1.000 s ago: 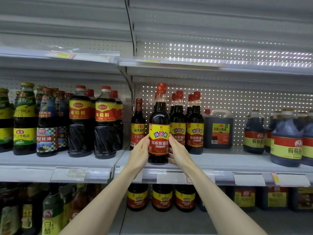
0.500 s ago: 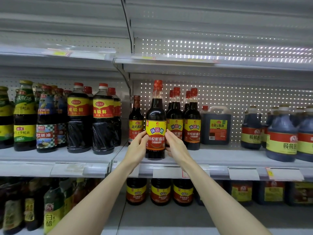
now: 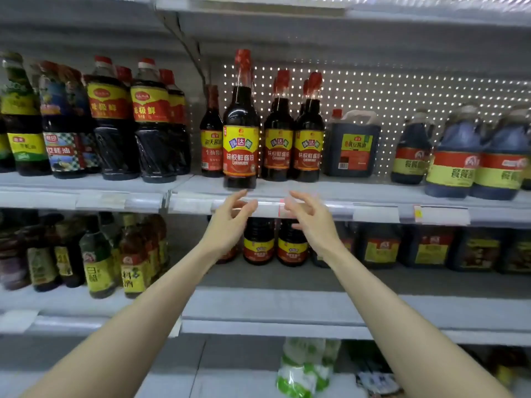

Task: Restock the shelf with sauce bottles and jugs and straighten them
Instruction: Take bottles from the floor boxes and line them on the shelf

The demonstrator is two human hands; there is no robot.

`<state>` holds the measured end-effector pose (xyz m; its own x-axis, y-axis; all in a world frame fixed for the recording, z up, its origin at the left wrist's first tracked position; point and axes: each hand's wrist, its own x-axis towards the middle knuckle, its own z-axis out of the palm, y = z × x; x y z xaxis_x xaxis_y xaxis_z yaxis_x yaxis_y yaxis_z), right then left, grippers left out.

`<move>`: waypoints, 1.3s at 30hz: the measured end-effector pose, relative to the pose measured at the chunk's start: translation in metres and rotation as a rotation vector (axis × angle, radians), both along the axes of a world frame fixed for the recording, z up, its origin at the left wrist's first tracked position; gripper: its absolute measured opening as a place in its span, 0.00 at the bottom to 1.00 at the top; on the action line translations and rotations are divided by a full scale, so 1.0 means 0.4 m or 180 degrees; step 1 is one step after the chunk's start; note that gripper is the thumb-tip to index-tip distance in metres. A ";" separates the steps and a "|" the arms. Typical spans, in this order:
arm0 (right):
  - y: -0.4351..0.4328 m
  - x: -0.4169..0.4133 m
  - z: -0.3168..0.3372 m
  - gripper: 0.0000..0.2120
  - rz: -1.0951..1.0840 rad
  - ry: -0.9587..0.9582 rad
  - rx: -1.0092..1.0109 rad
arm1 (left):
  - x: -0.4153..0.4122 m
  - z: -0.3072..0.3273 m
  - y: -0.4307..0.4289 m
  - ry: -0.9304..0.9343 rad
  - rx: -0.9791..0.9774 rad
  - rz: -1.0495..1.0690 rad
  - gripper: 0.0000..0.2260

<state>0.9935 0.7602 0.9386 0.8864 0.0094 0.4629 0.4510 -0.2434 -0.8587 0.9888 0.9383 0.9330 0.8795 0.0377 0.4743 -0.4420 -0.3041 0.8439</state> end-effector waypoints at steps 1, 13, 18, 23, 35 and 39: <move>-0.021 -0.014 -0.033 0.18 -0.0022 0.0054 -0.0003 | -0.012 -0.032 -0.015 0.0072 -0.0002 0.0009 0.22; -0.207 -0.119 -0.587 0.10 0.0095 0.1398 0.0102 | -0.136 -0.622 -0.183 0.1559 -0.0329 0.0092 0.30; -0.235 -0.145 -0.895 0.10 0.0027 0.2059 0.0108 | -0.172 -0.914 -0.198 0.2193 -0.0397 0.0193 0.16; -0.235 -0.175 -1.228 0.04 -0.0099 0.2613 0.0100 | -0.212 -1.230 -0.182 0.2736 -0.0554 0.0329 0.27; -0.110 -0.225 -1.933 0.09 0.0081 0.3409 -0.0146 | -0.285 -1.888 -0.070 0.3418 -0.0354 0.0746 0.11; -0.063 -0.201 -2.114 0.15 0.0201 0.3465 -0.0245 | -0.265 -2.057 -0.039 0.3306 -0.0484 0.0741 0.12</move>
